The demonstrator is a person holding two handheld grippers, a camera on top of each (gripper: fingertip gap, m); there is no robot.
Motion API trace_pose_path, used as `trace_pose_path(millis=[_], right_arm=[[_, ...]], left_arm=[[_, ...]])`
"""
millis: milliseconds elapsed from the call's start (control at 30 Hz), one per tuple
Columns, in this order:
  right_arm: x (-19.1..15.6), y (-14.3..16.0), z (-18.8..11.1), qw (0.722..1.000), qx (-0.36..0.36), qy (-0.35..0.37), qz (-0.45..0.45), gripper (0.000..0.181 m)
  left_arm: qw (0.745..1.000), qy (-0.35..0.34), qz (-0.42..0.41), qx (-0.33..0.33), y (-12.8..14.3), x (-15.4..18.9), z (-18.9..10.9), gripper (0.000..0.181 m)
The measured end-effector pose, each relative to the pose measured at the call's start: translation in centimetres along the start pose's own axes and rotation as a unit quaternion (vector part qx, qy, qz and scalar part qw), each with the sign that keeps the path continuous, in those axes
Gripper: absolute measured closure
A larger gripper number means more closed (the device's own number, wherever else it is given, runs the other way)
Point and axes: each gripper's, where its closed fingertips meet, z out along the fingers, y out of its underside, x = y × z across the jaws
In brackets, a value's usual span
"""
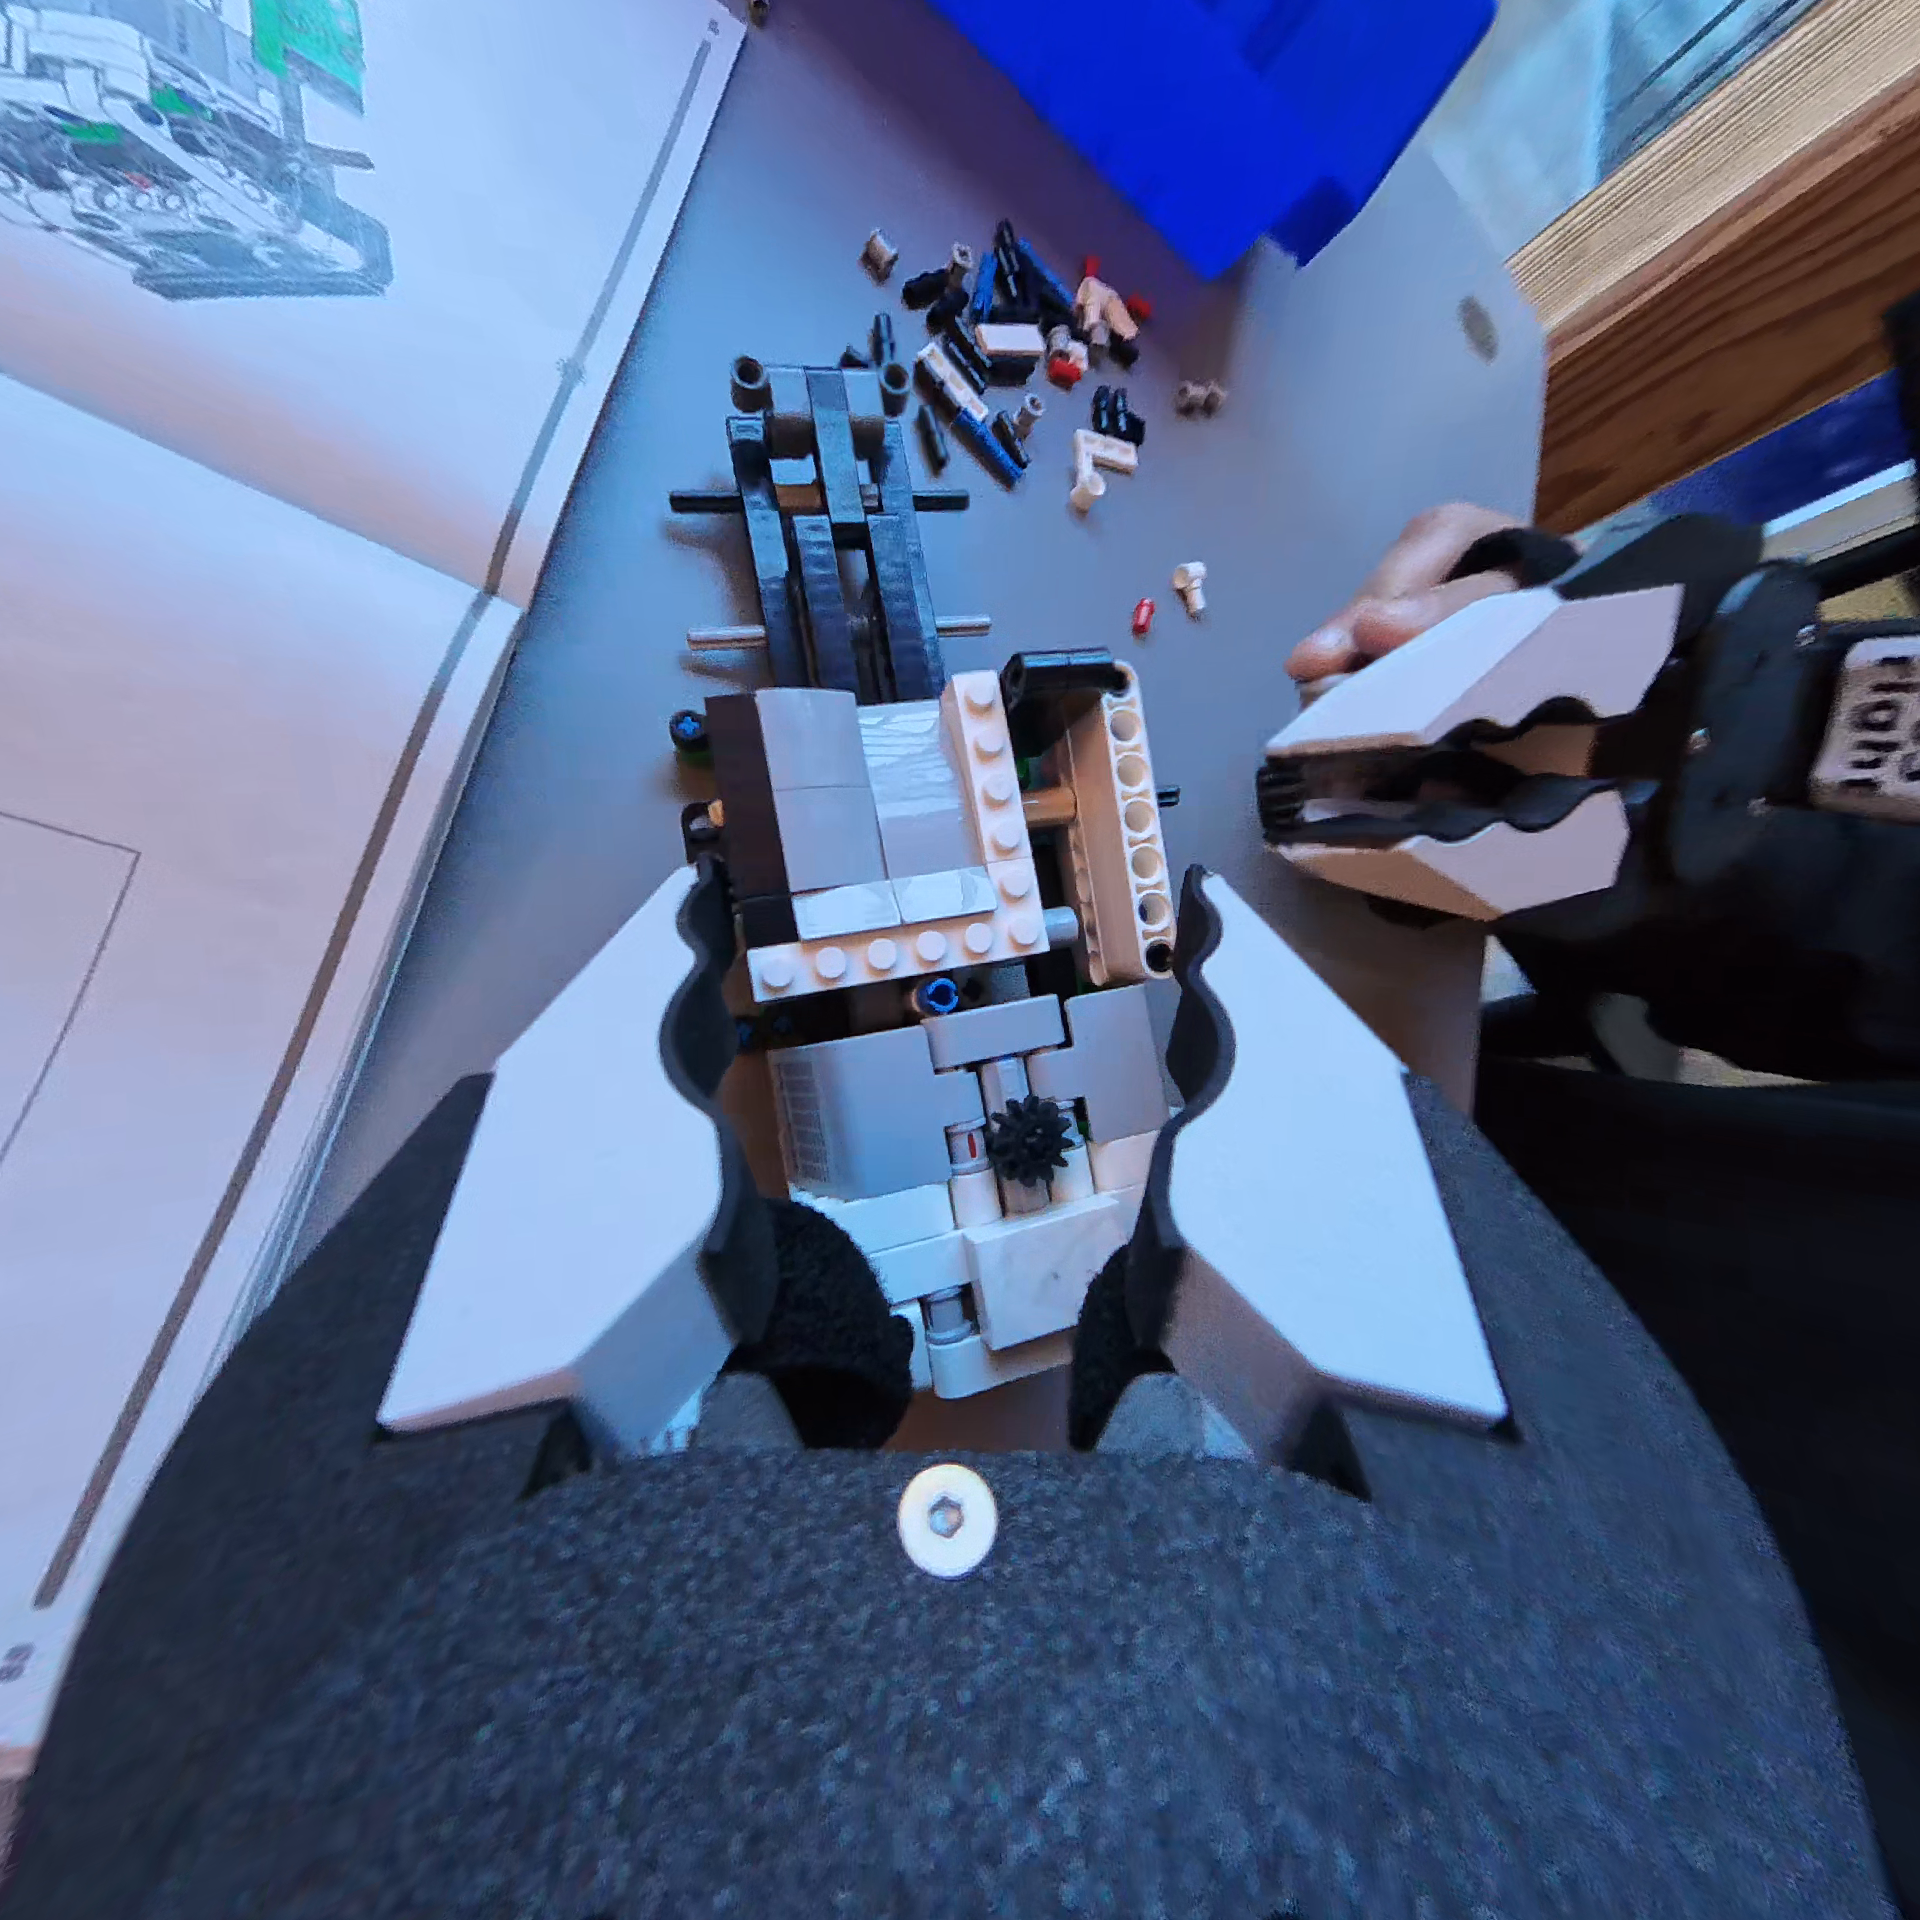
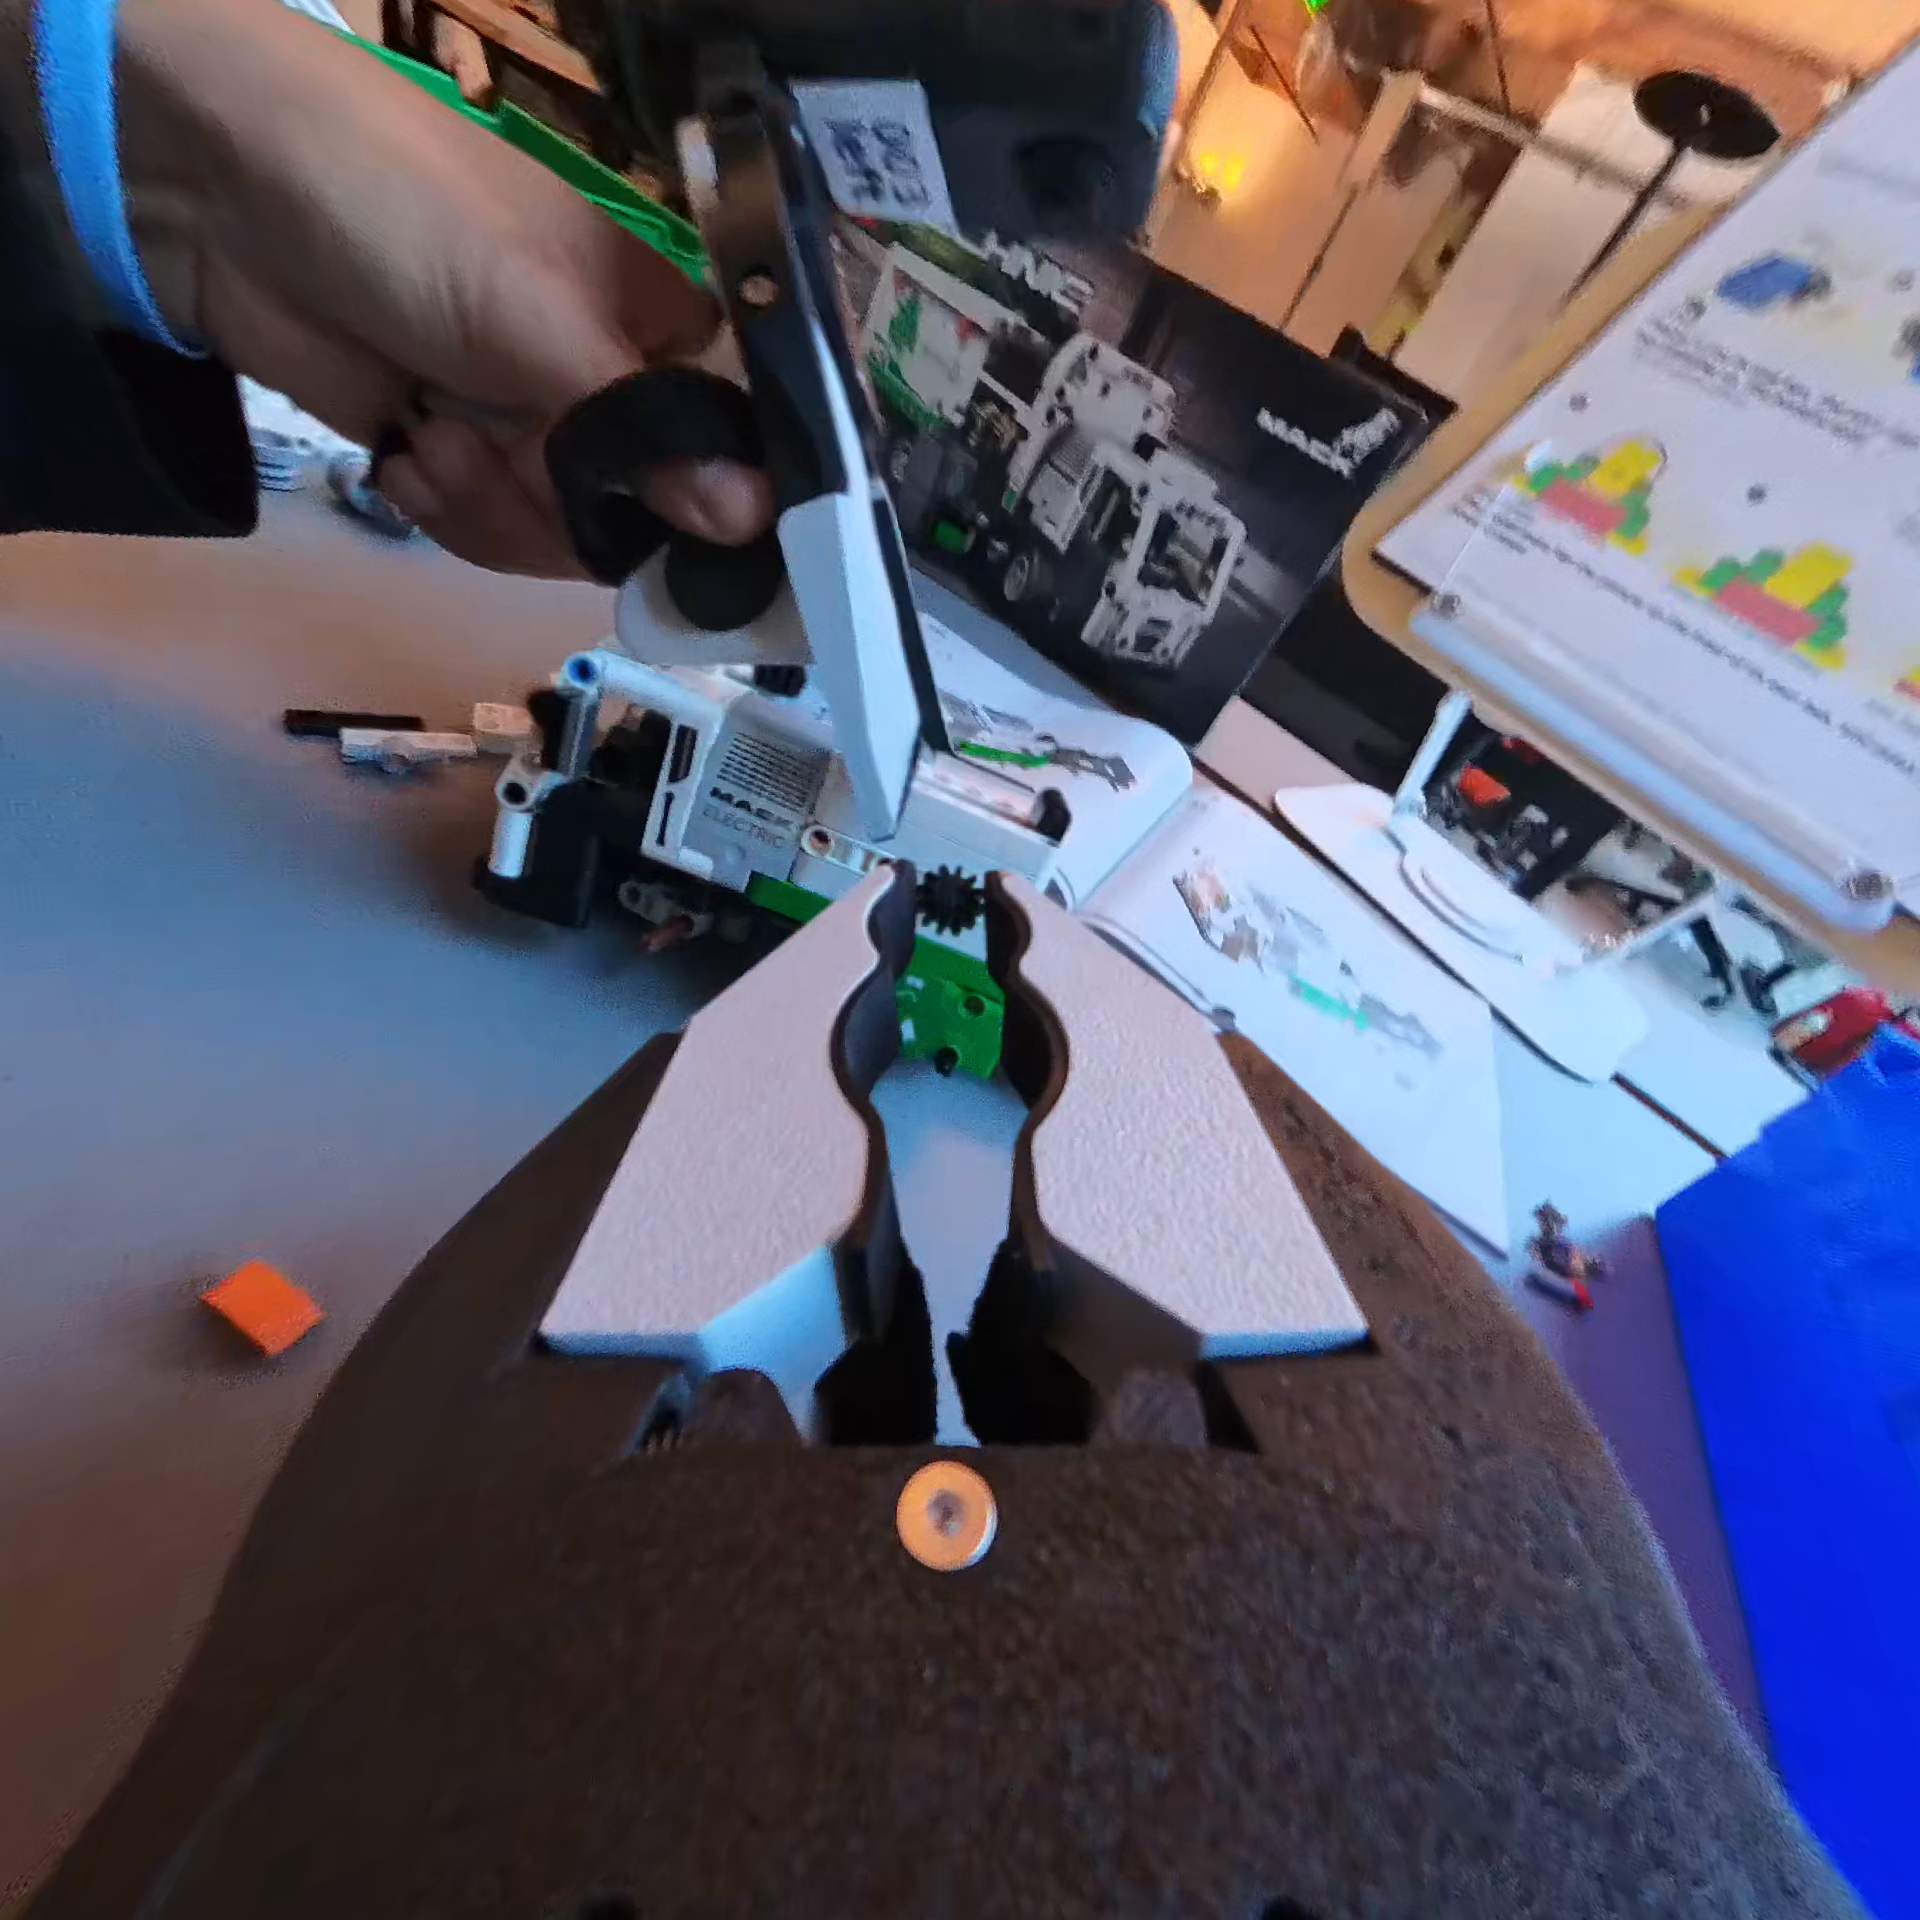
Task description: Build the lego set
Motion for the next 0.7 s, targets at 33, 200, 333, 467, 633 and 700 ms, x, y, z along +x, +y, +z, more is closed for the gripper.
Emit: trace_pose_path(millis=[33, 200, 333, 467, 633, 700], right_arm=[[-0.1, -0.1, 0.4, 1.000, 0.002, -0.001, -0.006, 0.170], [-0.1, 0.3, 1.5, 1.000, -0.006, 0.005, -0.011, 0.170], [-0.3, 0.2, 1.7, 1.000, -0.001, 0.006, -0.023, 0.170], [-0.3, 0.2, 1.7, 1.000, -0.001, 0.008, -0.026, 0.170], [-0.1, 0.2, 1.5, 0.999, -0.004, 0.015, -0.042, 0.170], [-0.1, 0.2, 1.6, 0.999, -0.002, 0.014, -0.044, 0.170]], left_arm=[[1.000, 0.012, -0.006, 0.003, -0.1, 0.0, -0.1, 0.097], [0.999, 0.041, -0.015, 0.007, -0.1, -0.1, -0.4, 0.097], [0.999, 0.037, -0.009, 0.003, 0.0, -0.2, -0.4, 0.097], [0.999, 0.040, -0.008, 0.004, 0.0, -0.2, -0.4, 0.097], [0.998, 0.057, -0.016, 0.008, 0.0, -0.3, -0.6, 0.097], [0.998, 0.059, -0.016, 0.008, 0.0, -0.3, -0.6, 0.097]])
